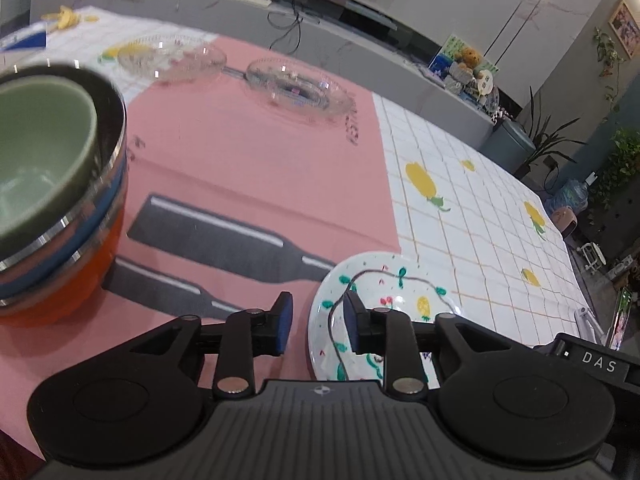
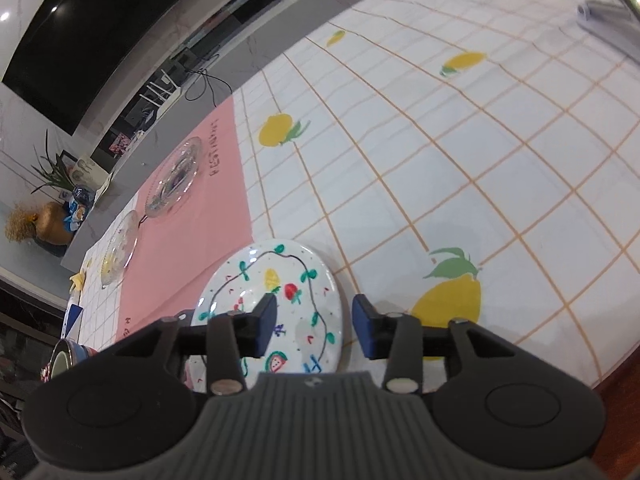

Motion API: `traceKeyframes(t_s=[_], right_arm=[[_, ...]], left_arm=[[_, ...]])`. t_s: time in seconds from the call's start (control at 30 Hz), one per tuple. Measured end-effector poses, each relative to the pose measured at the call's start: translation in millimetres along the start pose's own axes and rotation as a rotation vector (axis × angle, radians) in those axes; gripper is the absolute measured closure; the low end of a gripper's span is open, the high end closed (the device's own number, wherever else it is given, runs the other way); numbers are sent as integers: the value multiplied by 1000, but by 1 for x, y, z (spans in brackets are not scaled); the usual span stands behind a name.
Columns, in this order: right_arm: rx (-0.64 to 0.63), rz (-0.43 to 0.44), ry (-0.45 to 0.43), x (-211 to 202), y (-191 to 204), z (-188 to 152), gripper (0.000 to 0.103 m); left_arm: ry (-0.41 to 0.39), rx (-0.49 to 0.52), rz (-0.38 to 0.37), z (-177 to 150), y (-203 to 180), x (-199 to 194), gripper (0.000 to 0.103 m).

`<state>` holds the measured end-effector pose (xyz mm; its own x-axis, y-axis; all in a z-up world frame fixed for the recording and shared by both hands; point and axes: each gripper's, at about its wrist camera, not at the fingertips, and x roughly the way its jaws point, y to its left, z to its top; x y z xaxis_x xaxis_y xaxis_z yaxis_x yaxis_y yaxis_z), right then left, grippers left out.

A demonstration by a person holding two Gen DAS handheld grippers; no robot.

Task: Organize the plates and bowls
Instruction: 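Move both tools to the larger clear glass plate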

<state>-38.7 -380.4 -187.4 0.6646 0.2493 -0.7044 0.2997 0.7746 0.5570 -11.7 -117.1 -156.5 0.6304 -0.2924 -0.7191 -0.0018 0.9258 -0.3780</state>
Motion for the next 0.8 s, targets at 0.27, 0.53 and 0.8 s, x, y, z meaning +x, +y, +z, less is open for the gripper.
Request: traceKeyframes(t_s=[0.27, 0.53, 0.8], right_arm=[[-63, -14, -9, -12, 18, -4, 37], [-129, 2, -27, -25, 44, -7, 25], [-140, 95, 23, -27, 76, -6, 18]], left_arm=[[-87, 73, -12, 9, -14, -26, 44], [-94, 206, 50, 29, -27, -46, 25], [-90, 219, 69, 51, -17, -69, 22]])
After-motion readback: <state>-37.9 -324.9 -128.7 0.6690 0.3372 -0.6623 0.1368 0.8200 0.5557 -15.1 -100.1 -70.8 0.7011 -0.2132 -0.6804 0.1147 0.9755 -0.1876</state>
